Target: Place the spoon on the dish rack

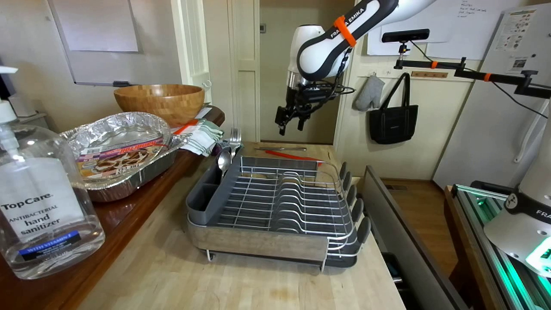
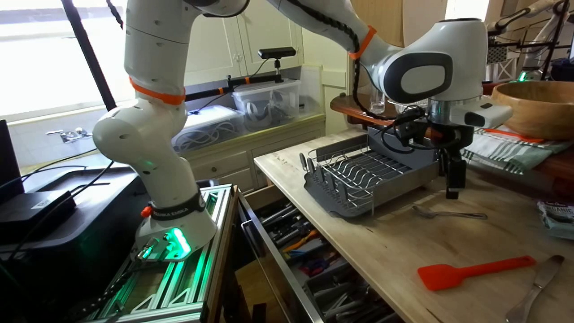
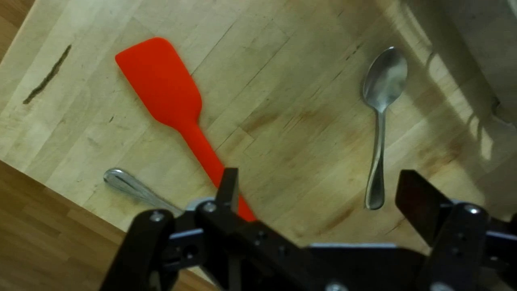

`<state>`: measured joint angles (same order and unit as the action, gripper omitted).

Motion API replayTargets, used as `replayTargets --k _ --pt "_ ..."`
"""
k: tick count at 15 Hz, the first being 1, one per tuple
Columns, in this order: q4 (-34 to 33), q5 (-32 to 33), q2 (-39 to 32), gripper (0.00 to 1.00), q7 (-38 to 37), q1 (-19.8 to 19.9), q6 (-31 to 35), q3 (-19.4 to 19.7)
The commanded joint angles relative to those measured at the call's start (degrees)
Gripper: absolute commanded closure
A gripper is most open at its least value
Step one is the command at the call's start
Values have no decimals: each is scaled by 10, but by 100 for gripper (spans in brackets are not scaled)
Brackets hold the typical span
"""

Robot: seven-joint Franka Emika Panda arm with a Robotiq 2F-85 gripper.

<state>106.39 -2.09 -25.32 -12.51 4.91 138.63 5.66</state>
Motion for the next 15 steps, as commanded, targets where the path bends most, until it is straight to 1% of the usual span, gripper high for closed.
replayTargets --k 1,3,5,8,15 --pt "-35 -11 -46 0 54 0 -13 -23" --pt "-43 -12 -60 0 64 -1 -6 -31" --pt "-52 -30 -74 0 68 7 -6 -39" --pt "-69 -48 -96 0 60 12 -4 -39" --pt "-141 -66 -165 0 77 27 -14 -46"
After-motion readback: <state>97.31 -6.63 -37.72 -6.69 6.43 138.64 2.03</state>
